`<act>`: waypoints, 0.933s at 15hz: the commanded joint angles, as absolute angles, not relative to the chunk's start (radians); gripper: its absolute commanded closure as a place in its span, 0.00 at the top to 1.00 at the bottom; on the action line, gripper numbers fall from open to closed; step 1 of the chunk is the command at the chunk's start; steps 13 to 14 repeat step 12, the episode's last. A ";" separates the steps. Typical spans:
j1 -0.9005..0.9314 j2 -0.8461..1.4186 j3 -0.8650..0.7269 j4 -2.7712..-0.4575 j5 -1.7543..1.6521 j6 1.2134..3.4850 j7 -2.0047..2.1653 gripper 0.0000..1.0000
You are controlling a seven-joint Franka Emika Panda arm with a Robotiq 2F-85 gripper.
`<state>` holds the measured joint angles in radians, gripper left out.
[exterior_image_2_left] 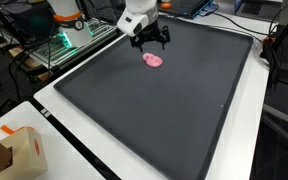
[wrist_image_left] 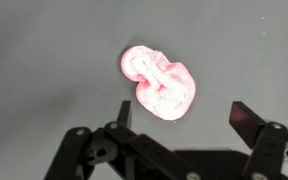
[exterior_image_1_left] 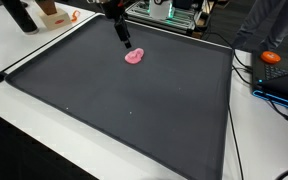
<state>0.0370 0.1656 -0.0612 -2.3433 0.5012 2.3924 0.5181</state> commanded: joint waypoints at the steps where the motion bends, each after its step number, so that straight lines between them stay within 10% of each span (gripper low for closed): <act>1: 0.045 0.132 -0.046 -2.316 0.362 2.332 0.552 1.00; 14: 0.043 0.121 -0.015 -2.262 0.291 2.282 0.530 1.00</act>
